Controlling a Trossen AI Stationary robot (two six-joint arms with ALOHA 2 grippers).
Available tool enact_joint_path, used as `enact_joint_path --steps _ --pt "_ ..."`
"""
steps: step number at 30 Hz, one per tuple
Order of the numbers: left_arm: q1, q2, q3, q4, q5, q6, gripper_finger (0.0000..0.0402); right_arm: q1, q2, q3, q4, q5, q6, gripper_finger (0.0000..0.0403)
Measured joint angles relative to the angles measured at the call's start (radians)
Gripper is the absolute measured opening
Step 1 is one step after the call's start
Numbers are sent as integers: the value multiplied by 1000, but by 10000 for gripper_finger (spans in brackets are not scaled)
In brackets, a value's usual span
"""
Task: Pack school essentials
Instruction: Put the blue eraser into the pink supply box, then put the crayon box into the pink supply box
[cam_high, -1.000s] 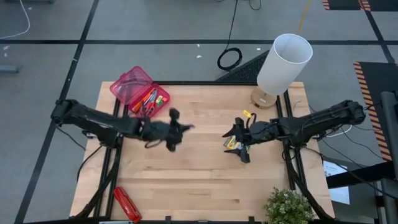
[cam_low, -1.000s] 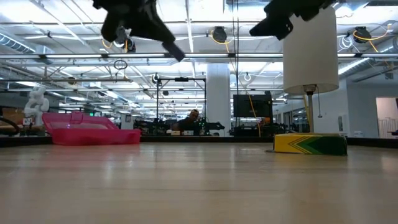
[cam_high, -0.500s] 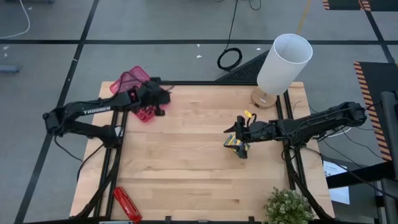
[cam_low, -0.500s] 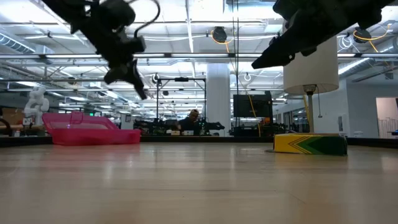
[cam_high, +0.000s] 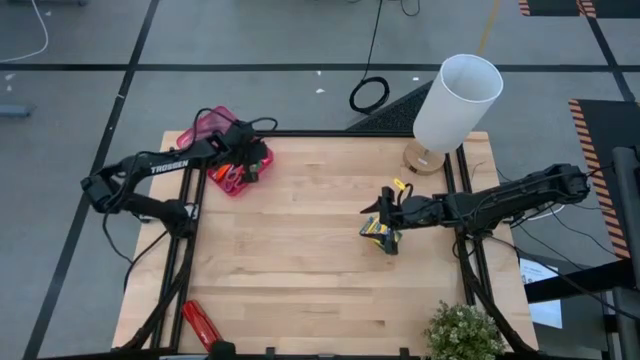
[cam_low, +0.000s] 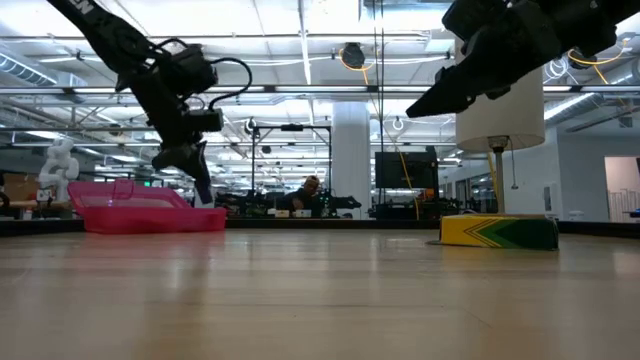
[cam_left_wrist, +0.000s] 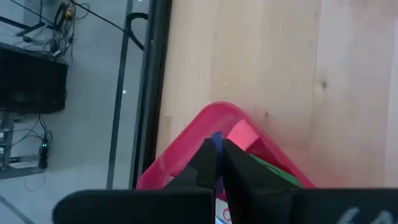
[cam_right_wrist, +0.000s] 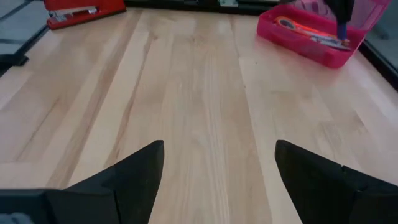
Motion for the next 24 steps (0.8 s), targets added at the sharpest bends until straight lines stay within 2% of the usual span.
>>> enact_joint_path --steps 4,9,16,20,24 --pt "3 39 0 30 0 31 8 -4 0 0 22 -2 -4 299" --pt "11 109 0 82 0 93 33 -6 0 0 22 -2 -3 299" --pt "11 153 0 81 -38 52 45 -5 0 0 21 -2 11 299" --pt "8 146 0 65 -72 30 73 -5 0 0 21 -2 21 299" --pt "7 145 0 62 -87 8 119 -5 0 0 21 -2 20 299"
